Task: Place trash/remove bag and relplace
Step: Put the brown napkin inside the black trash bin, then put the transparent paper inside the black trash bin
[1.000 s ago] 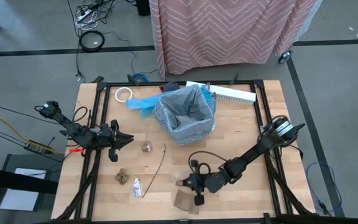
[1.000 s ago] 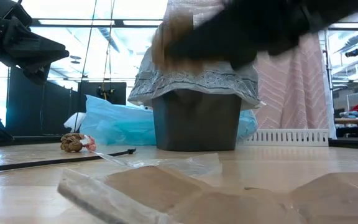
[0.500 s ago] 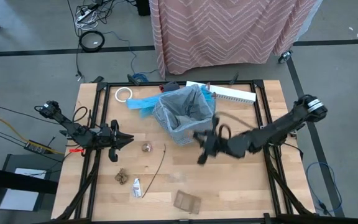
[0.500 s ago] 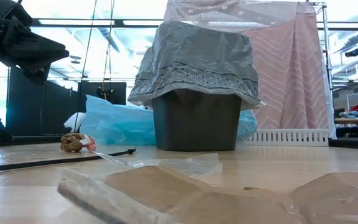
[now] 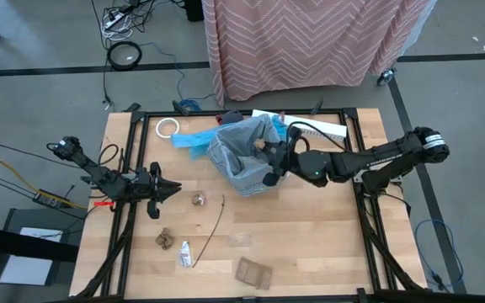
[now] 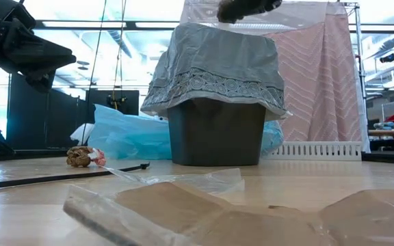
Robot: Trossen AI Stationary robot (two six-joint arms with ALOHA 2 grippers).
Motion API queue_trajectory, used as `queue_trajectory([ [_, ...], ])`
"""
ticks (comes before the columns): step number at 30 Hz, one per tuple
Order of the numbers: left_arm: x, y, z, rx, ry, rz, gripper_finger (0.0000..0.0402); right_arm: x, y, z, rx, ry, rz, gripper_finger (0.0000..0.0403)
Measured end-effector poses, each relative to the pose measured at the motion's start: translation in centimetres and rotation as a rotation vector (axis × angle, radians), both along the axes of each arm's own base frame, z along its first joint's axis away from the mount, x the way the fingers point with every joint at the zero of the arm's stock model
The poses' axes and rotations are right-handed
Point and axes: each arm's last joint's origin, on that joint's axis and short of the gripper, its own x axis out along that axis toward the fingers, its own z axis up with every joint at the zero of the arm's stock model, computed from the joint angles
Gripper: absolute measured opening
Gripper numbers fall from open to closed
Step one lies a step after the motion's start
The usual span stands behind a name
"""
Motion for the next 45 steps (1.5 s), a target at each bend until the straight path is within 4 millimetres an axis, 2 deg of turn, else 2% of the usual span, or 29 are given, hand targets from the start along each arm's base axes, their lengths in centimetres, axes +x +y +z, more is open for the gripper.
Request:
queue_trajectory([
  [7,0.0,0.0,0.0,0.002,0.000,0.000,0.0072,0.0,0.0,0.0,0.031,-0.022,-0.002,0.0175],
  [12,0.0,0.0,0.0,0.002,0.000,0.000,0.0072,0.0,-0.1,0.1,0.031,-0.026,-0.011,0.0238],
  [16,0.0,0.0,0.0,0.002,0.000,0.000,0.0072,-0.1,-0.1,0.1,0.030,-0.031,-0.039,0.0259],
  [19,0.0,0.0,0.0,0.002,0.000,0.000,0.0072,-0.1,0.5,0.0,0.087,-0.068,-0.010,0.0263],
  [24,0.0,0.0,0.0,0.002,0.000,0.000,0.0072,0.0,4.5,-0.9,0.300,-0.069,0.329,0.0250],
  [28,0.0,0.0,0.0,0.002,0.000,0.000,0.0072,0.5,8.5,-4.2,0.397,0.069,0.434,0.0243],
  [33,0.0,0.0,0.0,0.002,0.001,0.000,0.0072,1.9,12.5,-10.8,0.460,0.242,0.439,0.0250],
  [39,0.0,0.0,0.0,0.002,0.000,0.000,0.0072,4.3,14.2,-17.0,0.484,0.256,0.451,0.0267],
  [45,0.0,0.0,0.0,0.002,0.000,0.000,0.0072,5.3,14.1,-22.1,0.526,0.336,0.470,0.0276],
])
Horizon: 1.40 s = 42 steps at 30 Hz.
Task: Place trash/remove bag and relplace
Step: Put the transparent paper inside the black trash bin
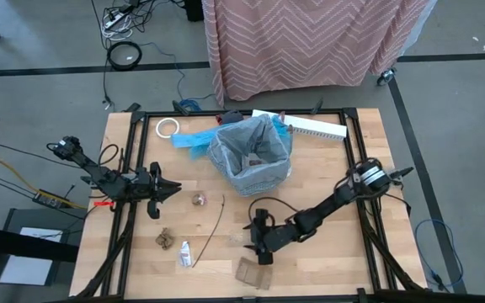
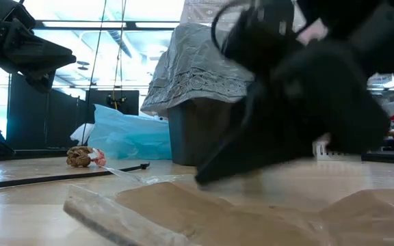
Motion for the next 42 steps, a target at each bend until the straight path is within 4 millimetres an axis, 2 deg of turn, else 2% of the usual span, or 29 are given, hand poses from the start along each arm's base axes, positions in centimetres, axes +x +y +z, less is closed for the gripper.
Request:
queue_trajectory([
  [4,0.0,0.0,0.0,0.000,0.000,0.000,0.0072,0.3,-0.2,-0.9,0.040,0.003,-0.034,0.0272],
  [7,0.0,0.0,0.0,0.000,0.000,0.000,0.0072,0.3,-0.5,-0.9,0.036,0.015,-0.075,0.0246],
  [10,0.0,0.0,0.0,0.000,0.000,0.000,0.0072,0.2,-0.7,-0.9,-0.002,0.019,-0.098,0.0188],
  [15,0.0,0.0,0.0,0.000,0.000,0.000,0.0072,0.1,-0.8,-1.2,-0.017,0.029,-0.108,0.0051],
  [17,0.0,0.0,0.0,0.000,0.000,0.000,0.0072,0.1,-0.9,-1.2,-0.023,0.026,-0.113,0.0014],
  [23,0.0,0.0,0.0,-0.011,-0.001,0.000,0.0072,-0.1,-0.6,-0.1,-0.024,-0.001,-0.095,0.0002],
  [26,0.0,0.0,0.0,-0.020,-0.002,0.001,0.0072,-0.4,0.0,2.3,-0.012,-0.056,-0.063,0.0001],
  [30,0.0,0.0,0.0,-0.022,-0.002,0.001,0.0072,-1.4,0.7,7.2,-0.017,-0.178,-0.017,0.0000],
  [34,0.0,0.0,0.0,-0.021,-0.002,0.001,0.0072,-3.2,0.7,12.6,-0.145,-0.320,-0.016,0.0000],
  [37,0.0,0.0,0.0,-0.014,-0.001,0.000,0.0072,-4.5,-0.4,16.0,-0.293,-0.388,-0.062,0.0000],
  [42,0.0,0.0,0.0,-0.013,-0.001,0.001,0.0072,-5.4,-4.3,20.3,-0.439,-0.449,-0.178,0.0000],
])
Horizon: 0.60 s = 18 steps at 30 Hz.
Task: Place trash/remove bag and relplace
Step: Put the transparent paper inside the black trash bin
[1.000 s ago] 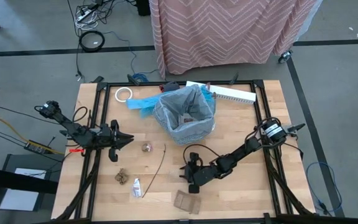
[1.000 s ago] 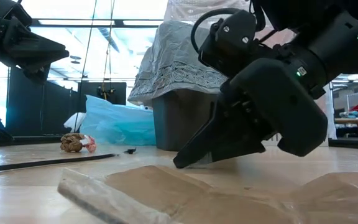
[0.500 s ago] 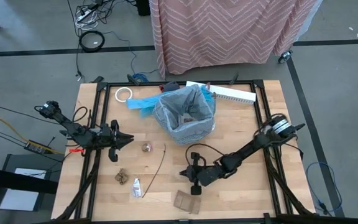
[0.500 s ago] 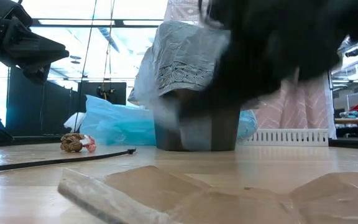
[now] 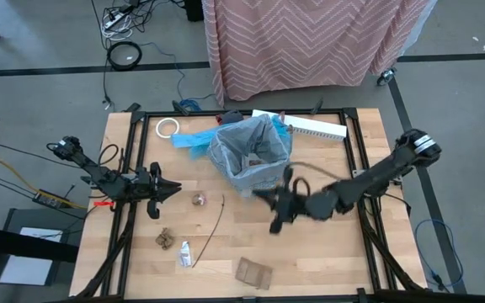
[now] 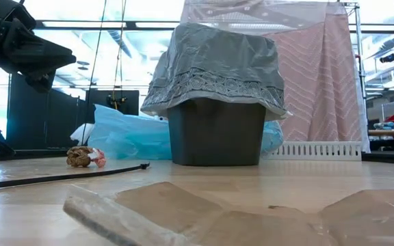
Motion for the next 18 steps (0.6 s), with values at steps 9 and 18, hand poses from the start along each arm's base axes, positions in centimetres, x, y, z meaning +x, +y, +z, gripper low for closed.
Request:
queue_trajectory([
  [9,0.0,0.0,0.0,0.001,0.000,0.000,0.0072,0.1,-8.4,2.0,-0.006,0.026,-0.192,0.0000],
  [18,0.0,0.0,0.0,0.001,0.000,0.000,0.0072,0.5,-12.3,1.0,0.052,0.101,-0.221,0.0011],
])
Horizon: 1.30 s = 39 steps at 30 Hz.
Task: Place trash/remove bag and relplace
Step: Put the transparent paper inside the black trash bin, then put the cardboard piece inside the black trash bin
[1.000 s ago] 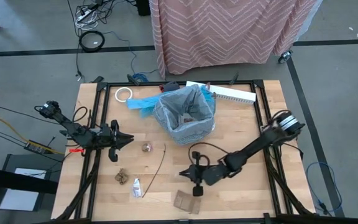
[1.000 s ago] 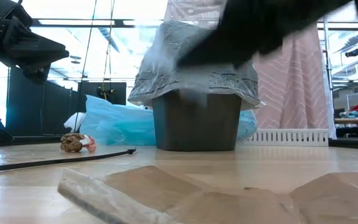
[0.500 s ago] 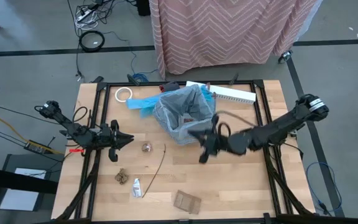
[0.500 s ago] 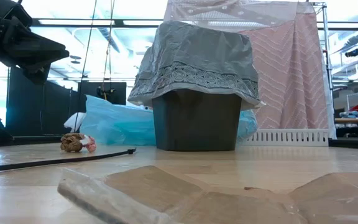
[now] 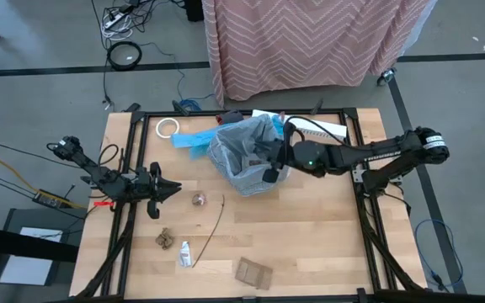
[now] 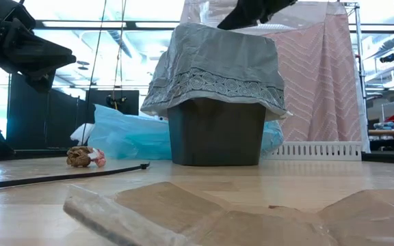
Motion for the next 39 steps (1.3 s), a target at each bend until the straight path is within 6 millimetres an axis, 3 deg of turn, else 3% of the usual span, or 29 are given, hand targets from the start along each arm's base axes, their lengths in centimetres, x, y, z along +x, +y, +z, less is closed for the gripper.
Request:
queue_trajectory([
  [14,0.0,0.0,0.0,0.011,0.001,0.000,0.0072,-0.4,1.1,0.8,-0.006,-0.053,-0.010,0.0217],
  [18,0.0,0.0,0.0,0.012,0.001,0.000,0.0072,-1.1,3.9,1.8,0.009,-0.112,0.123,0.0233],
  [23,0.0,0.0,0.0,0.011,0.001,0.000,0.0072,-2.4,9.7,1.6,0.147,-0.142,0.349,0.0231],
  [27,0.0,0.0,0.0,0.012,0.001,0.000,0.0072,-2.8,14.7,-1.1,0.305,-0.077,0.464,0.0234],
  [32,0.0,0.0,0.0,0.011,0.001,0.000,0.0072,-2.2,20.0,-6.1,0.434,-0.002,0.500,0.0240],
  [39,0.0,0.0,0.0,-0.016,-0.002,0.001,0.0072,-0.2,23.4,-14.0,0.525,0.056,0.495,0.0248],
])
